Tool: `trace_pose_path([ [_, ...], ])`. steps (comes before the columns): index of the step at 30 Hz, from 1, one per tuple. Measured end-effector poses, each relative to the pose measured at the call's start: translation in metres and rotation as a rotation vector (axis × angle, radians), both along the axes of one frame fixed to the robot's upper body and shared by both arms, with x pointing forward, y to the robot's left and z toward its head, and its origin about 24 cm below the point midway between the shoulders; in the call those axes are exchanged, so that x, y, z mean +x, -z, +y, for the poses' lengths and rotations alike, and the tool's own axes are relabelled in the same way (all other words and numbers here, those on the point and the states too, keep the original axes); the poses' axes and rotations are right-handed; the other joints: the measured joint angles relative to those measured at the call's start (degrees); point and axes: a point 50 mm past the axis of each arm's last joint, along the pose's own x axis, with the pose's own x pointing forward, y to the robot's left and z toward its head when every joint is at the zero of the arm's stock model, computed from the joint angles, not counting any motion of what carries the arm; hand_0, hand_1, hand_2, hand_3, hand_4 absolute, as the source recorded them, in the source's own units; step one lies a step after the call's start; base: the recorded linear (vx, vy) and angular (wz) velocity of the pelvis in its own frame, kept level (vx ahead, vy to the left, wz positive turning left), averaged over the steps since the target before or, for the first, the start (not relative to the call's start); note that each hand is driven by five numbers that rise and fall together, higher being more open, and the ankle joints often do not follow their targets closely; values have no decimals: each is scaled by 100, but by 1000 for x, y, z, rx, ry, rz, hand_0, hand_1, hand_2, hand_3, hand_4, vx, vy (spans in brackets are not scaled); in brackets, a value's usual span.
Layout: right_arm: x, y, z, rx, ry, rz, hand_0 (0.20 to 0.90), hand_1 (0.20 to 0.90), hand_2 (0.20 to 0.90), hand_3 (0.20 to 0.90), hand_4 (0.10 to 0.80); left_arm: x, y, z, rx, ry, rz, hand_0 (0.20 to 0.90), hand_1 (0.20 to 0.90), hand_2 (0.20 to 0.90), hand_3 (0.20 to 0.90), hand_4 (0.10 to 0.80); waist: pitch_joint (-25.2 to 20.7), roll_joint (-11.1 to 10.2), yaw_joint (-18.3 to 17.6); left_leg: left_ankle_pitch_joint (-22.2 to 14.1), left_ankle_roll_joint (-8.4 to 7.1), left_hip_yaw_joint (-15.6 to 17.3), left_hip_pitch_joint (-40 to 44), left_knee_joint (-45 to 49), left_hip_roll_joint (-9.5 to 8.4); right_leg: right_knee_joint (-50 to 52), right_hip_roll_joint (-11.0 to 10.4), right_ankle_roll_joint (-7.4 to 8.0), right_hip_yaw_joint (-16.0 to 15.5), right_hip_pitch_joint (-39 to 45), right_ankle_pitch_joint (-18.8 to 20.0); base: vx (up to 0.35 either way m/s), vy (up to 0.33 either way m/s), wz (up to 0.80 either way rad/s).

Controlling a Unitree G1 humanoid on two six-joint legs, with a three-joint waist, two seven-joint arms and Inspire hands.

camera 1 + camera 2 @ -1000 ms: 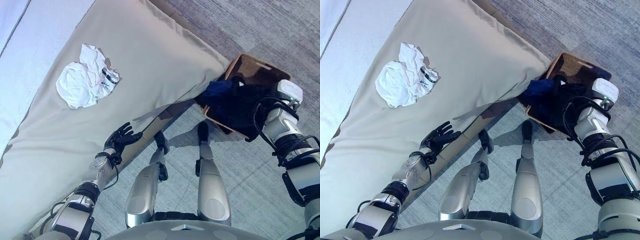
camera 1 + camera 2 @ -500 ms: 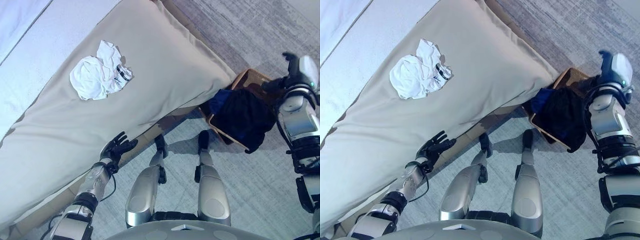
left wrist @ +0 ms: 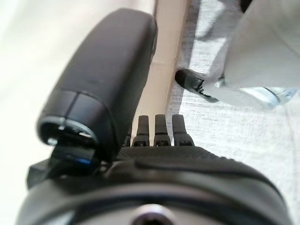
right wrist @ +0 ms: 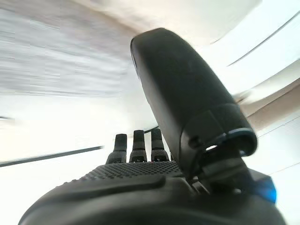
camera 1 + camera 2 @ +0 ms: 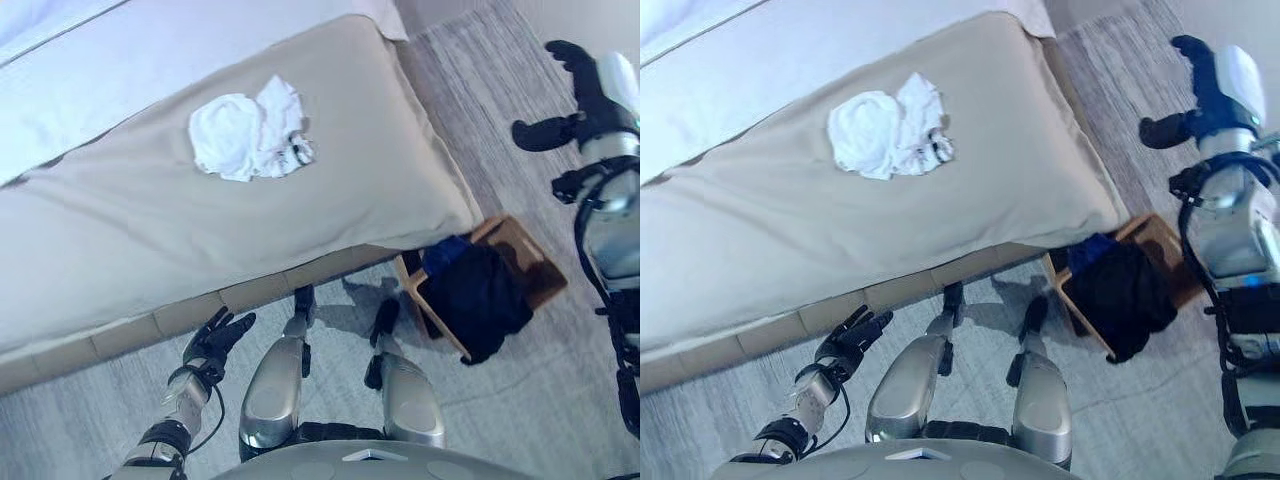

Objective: Pick up the clothes from the bed and place them into the basket

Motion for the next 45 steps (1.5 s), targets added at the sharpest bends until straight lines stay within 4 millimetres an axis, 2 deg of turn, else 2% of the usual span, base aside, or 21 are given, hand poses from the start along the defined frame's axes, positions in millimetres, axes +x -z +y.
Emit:
trace_pose_path([
  [3, 27, 0, 19, -211, 6, 7, 900, 900, 900, 900, 800, 8, -7, 8, 24, 13, -24, 900, 900, 900, 900, 800, -18, -77, 601, -150, -89, -422, -213, 338, 1, 440, 8, -50, -419, 8, -374, 140, -4, 77],
  [6, 42, -6, 27, -290, 54, -25, 900, 900, 900, 900, 800, 14, -16, 23, 73, 30, -40, 900, 900, 900, 900, 800, -19, -191, 1163, -247, -110, -768, -491, 625, -45, 994, -84, -63, -703, -199, -730, -15, 39, 69],
  [7, 49, -14, 33, -305, 79, -65, 900, 900, 900, 900, 800, 15, -20, 31, 94, 31, -44, 900, 900, 900, 900, 800, -4, -241, 1374, -254, -108, -940, -709, 753, -109, 1268, -154, -57, -853, -363, -882, -26, 27, 67],
  [9, 56, -25, 40, -318, 104, -98, 900, 900, 900, 900, 800, 18, -24, 36, 100, 23, -57, 900, 900, 900, 900, 800, 5, -261, 1574, -261, -118, -1129, -959, 852, -140, 1510, -227, -61, -960, -566, -978, -20, 40, 63],
  [10, 58, -29, 42, -320, 117, -118, 900, 900, 900, 900, 800, 19, -26, 38, 98, 18, -65, 900, 900, 900, 900, 800, 15, -279, 1707, -262, -119, -1222, -1098, 923, -191, 1601, -266, -7, -963, -668, -1020, -16, 54, 51],
  [12, 63, -29, 44, -335, 142, -96, 900, 900, 900, 900, 800, 19, -27, 40, 100, 20, -68, 900, 900, 900, 900, 800, 35, -317, 1899, -263, -121, -1324, -1290, 1005, -278, 1701, -331, 6, -1050, -785, -1087, 4, 54, 42],
  [14, 67, -22, 39, -310, 183, -42, 900, 900, 900, 900, 800, 19, -27, 40, 94, 24, -72, 900, 900, 900, 900, 800, 68, -379, 2079, -280, -139, -1490, -1578, 1175, -401, 1817, -410, 41, -1172, -925, -1121, 27, 55, 46],
  [15, 68, -18, 35, -308, 207, -19, 900, 900, 900, 900, 800, 20, -27, 40, 90, 24, -77, 900, 900, 900, 900, 800, 86, -414, 2141, -356, -205, -1531, -1695, 1255, -436, 1851, -433, 67, -1237, -982, -1140, 21, 60, 37],
  [17, 70, -11, 31, -270, 238, 35, 900, 900, 900, 900, 800, 19, -27, 39, 79, 34, -83, 900, 900, 900, 900, 800, 111, -463, 2214, -442, -151, -1609, -1970, 1477, -503, 1912, -455, 62, -1335, -1127, -1145, 9, 75, 26],
  [20, 74, 1, 28, -223, 279, 123, 900, 900, 900, 900, 800, 18, -25, 35, 60, 72, -89, 900, 900, 900, 900, 800, 115, -471, 2280, -488, -97, -1612, -2300, 1712, -613, 2200, -608, 100, -1412, -1401, -1211, 7, 56, 14],
  [24, 77, 22, 19, -151, 363, 359, 900, 900, 900, 900, 800, 21, -30, 35, 38, 87, -133, 900, 900, 900, 900, 800, 115, -471, 2367, -503, -76, -1643, -2559, 1859, -647, 2345, -643, 108, -1445, -1592, -1244, 16, -16, 8],
  [26, 74, 31, 6, -102, 409, 490, 900, 900, 900, 900, 800, 27, -36, 33, 27, 125, -180, 900, 900, 900, 900, 800, 114, -471, 2430, -503, -76, -1681, -2689, 1871, -644, 2369, -658, 124, -1544, -1684, -1258, 20, -51, 16],
  [32, 71, 20, -1, -32, 454, 570, 900, 900, 900, 900, 800, 29, -40, 34, 19, 159, -209, 900, 900, 900, 900, 800, 98, -482, 2534, -503, -77, -1757, -2813, 1961, -638, 2398, -652, 97, -1611, -1756, -1296, 6, -13, 4],
  [37, 71, 5, -1, -40, 483, 536, 900, 900, 900, 900, 800, 32, -44, 31, 17, 179, -240, 900, 900, 900, 900, 800, 89, -489, 2530, -499, -84, -1769, -3120, 1968, -633, 2508, -635, 98, -1598, -2095, -1295, -26, 3, -2],
  [39, 71, 2, -1, -58, 498, 510, 596, 596, 596, 546, 446, 34, -47, 31, 24, 183, -263, 900, 900, 900, 900, 800, 88, -487, 2532, -495, -90, -1753, -3194, 1997, -647, 2655, -685, 97, -1588, -2238, -1296, -59, 34, -1],
  [40, 71, 1, -1, -70, 505, 491, 300, 300, 300, 200, 100, 34, -47, 31, 23, 182, -266, 900, 900, 900, 900, 800, 81, -478, 2528, -495, -90, -1749, -3236, 2046, -659, 2713, -707, 98, -1583, -2271, -1297, -59, 37, -2],
  [44, 73, -14, 5, -131, 519, 289, 300, 300, 300, 200, 100, 34, -49, 29, 21, 186, -289, 900, 900, 900, 900, 800, 63, -481, 2427, -495, -90, -1745, -3525, 2084, -621, 2861, -713, 70, -1532, -2625, -1338, -109, 55, -8],
  [45, 73, -19, 9, -148, 512, 223, 300, 300, 300, 200, 100, 33, -48, 29, 20, 184, -286, 900, 900, 900, 900, 800, 64, -481, 2379, -467, -130, -1738, -3569, 2085, -599, 2881, -708, 69, -1497, -2724, -1337, -123, 27, -17],
])
